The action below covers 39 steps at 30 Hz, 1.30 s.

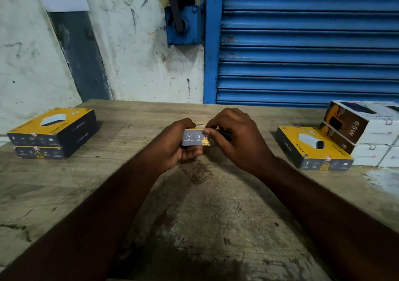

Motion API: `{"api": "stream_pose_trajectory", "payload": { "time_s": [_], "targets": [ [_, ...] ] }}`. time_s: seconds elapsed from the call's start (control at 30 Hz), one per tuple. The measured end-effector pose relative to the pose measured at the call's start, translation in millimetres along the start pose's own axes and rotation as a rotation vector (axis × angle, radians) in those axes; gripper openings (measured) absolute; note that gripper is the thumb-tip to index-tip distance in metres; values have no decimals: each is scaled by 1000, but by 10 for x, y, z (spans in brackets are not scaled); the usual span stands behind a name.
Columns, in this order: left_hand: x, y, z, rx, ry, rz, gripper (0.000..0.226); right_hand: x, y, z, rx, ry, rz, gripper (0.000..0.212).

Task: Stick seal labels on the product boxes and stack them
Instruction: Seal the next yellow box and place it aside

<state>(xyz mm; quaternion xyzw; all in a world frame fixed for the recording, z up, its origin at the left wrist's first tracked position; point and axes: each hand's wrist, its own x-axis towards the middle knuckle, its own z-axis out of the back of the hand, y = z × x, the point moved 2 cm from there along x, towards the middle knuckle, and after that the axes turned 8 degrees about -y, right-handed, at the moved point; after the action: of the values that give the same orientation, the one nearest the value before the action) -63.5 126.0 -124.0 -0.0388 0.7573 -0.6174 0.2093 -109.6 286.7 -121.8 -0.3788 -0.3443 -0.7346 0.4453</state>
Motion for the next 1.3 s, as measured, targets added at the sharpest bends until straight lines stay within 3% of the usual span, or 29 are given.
{"api": "stream_pose_trajectory", "payload": {
  "time_s": [0.27, 0.5, 1.3],
  "targets": [
    [-4, -8, 5, 4, -6, -28, 22, -14, 47, -29, 141, -72, -135, 3],
    [-5, -2, -3, 12, 2, -30, 20, -18, 42, -54, 220, -98, -264, 11],
    [-17, -1, 8, 46, 0, -19, 18, -11, 17, -71, 446, -57, -432, 6]
  ]
}}
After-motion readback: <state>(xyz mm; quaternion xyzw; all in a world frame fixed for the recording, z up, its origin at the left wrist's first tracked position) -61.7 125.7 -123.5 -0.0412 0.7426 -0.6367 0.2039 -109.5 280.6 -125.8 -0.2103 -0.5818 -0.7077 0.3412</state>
